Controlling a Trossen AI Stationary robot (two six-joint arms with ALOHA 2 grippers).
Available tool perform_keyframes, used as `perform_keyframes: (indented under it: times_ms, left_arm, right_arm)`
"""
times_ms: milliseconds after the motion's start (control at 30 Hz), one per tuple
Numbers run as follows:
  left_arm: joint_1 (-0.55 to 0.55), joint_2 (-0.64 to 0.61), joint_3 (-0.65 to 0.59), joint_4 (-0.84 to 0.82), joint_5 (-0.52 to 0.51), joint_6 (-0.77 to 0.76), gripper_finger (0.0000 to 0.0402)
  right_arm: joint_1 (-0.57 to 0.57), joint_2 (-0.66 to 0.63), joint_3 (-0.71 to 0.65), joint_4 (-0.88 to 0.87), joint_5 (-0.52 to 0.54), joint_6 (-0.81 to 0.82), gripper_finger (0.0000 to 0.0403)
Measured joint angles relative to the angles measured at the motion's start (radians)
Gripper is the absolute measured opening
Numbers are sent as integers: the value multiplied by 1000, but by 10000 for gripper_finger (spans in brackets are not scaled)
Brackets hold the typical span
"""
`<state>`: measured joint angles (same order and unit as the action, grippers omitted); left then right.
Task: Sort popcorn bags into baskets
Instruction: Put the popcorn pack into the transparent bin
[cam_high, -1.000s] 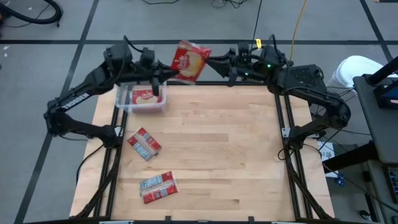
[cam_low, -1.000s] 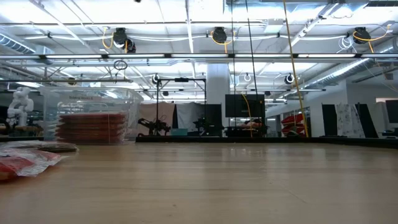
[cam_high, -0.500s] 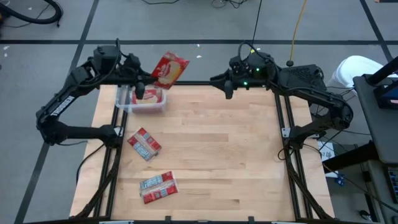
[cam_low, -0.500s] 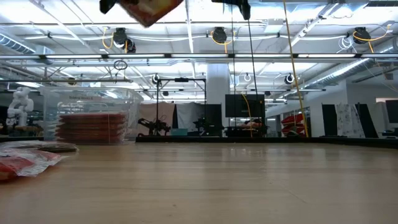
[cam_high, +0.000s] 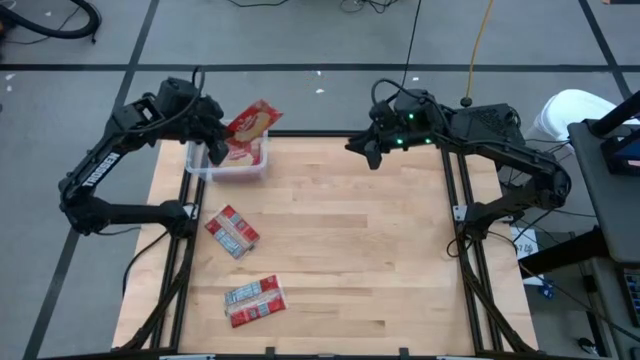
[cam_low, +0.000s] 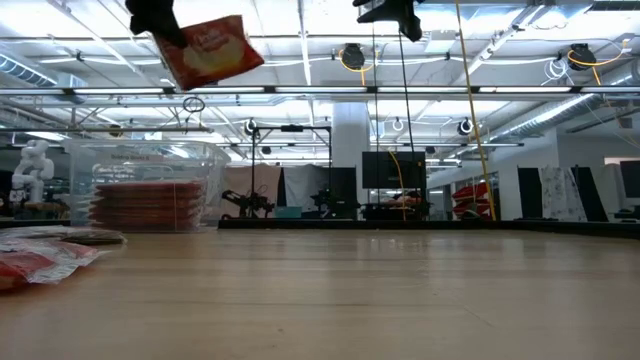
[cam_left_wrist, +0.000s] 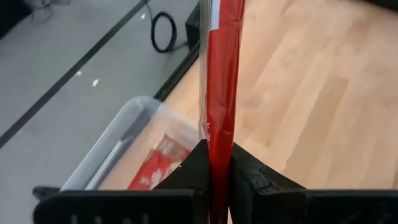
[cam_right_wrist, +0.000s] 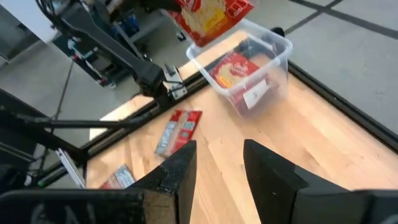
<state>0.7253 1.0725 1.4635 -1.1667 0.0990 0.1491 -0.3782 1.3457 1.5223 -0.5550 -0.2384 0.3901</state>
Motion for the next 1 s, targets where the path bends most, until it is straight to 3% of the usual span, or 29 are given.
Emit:
perform_keyframes:
  times_ms: [133,433,600,833,1000]
  left_arm:
    - [1,24,20,-80,-40,14,34]
    - [3,140,51,-349,-312,134,34]
    - [4,194,51,-352,-314,203,35]
    - [51,256,51,-385,-190,255,35]
    - [103,276,51,-392,-163,297,35]
  right_arm:
    - [0,0,0,-20,1,-20,126]
    - [-1,0,0,-18,4,-50,126]
    - [-1,0,0,-18,5,-55,125]
    - [0,0,0,-18,5,-46,125]
    - [0,0,0,-18,5,-40,125]
